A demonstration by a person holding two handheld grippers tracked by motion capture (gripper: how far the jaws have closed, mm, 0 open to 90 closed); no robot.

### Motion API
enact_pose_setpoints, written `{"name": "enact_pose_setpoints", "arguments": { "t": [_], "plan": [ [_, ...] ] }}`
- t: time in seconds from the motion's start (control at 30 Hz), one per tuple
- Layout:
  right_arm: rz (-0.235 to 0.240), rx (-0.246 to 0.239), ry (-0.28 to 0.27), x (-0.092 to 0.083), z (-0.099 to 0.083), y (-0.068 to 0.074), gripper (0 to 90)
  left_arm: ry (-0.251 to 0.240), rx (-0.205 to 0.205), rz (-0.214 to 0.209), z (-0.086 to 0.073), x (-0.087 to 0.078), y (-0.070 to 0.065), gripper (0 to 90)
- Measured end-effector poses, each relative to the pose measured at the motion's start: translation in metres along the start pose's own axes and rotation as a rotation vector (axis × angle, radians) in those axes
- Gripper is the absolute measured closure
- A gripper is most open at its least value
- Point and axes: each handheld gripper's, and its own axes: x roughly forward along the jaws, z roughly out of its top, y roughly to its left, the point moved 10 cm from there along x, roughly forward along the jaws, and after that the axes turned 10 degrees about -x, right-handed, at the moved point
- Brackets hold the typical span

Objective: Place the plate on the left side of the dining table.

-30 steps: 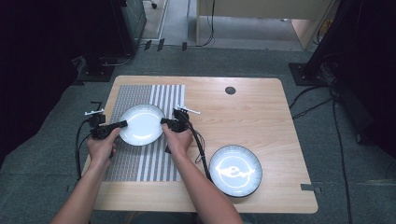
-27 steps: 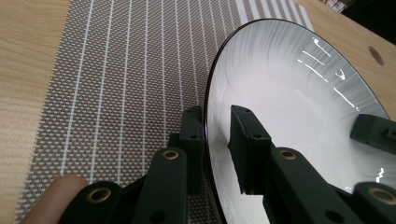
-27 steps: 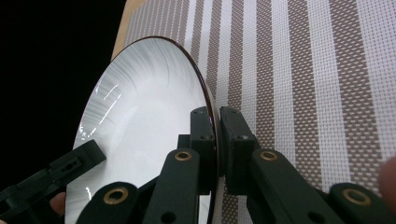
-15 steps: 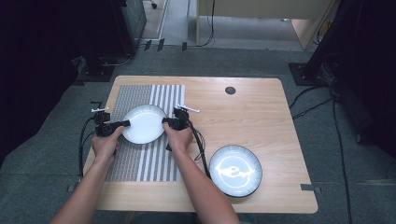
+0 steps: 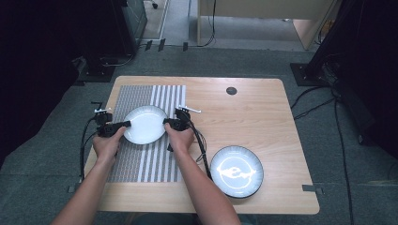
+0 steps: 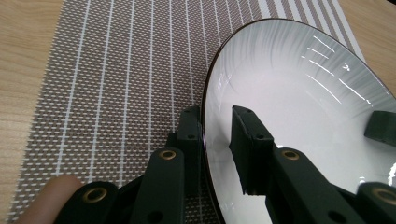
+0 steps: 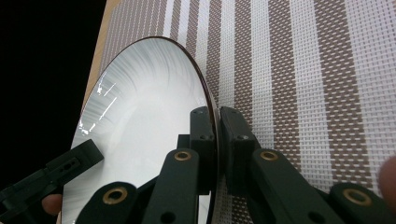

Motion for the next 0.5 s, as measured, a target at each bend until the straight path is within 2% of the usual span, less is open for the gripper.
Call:
{"name": "enact_pose_setpoints", "arguments": {
  "t": [0.07,0.17,0.33,0.4,0.5],
  "plan": [
    [0.001,0.002,0.000,0.000,0.000,0.000,85.1,-0.015,0.003,0.003,0.003,-0.003,-0.001,74.9],
    [0.003,0.010,0.000,0.000,0.000,0.000,85.0,-0.005,0.022,0.015,0.003,-0.004,-0.002,74.6],
    [0.002,-0.001,-0.003,0.000,0.000,0.000,84.8,-0.030,0.024,0.010,0.007,-0.009,-0.003,73.8],
    [0.000,-0.004,-0.004,0.000,0.000,0.000,84.3,-0.026,0.028,0.005,0.007,-0.011,-0.004,72.1],
    [-0.029,-0.041,-0.034,-0.002,0.002,0.000,74.3,-0.017,0.028,0.006,0.007,-0.013,-0.003,66.6]
  ]
}}
